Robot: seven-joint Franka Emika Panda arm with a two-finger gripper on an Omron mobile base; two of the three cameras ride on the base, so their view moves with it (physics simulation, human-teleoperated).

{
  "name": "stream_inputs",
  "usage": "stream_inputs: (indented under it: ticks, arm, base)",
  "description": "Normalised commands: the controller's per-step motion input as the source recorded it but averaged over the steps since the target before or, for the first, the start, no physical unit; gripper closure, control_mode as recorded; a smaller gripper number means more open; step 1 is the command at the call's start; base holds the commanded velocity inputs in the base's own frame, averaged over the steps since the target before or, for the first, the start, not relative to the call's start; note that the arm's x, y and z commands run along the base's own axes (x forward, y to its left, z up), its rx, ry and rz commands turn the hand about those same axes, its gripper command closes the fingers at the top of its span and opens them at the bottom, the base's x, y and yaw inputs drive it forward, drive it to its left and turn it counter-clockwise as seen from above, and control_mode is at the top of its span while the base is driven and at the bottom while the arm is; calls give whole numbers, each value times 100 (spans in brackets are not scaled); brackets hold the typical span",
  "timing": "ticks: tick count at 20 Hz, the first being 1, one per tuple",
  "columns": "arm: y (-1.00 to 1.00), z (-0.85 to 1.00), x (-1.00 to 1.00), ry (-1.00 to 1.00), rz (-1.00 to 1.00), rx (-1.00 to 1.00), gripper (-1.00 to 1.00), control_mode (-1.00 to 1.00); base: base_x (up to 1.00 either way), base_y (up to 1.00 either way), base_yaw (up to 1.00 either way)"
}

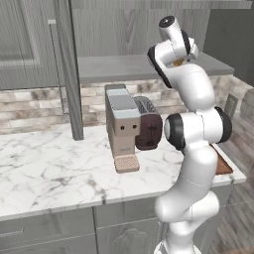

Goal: Open the cabinet, retrieve the rolling pin, and place it next to the meat on the cutting board to prepare for tenderizing.

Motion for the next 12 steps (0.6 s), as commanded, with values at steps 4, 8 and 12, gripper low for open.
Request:
stream_inputs:
  ticks: [4,8,12]
  arm:
    - [2,-33,1,5,0,0,100,-100]
    - [1,-25,0,2,1,3,100,-100]
    - [0,-22,0,5,0,0,100,-100]
  base:
    - [0,0,0]
    - [0,0,0]
    - [0,0,0]
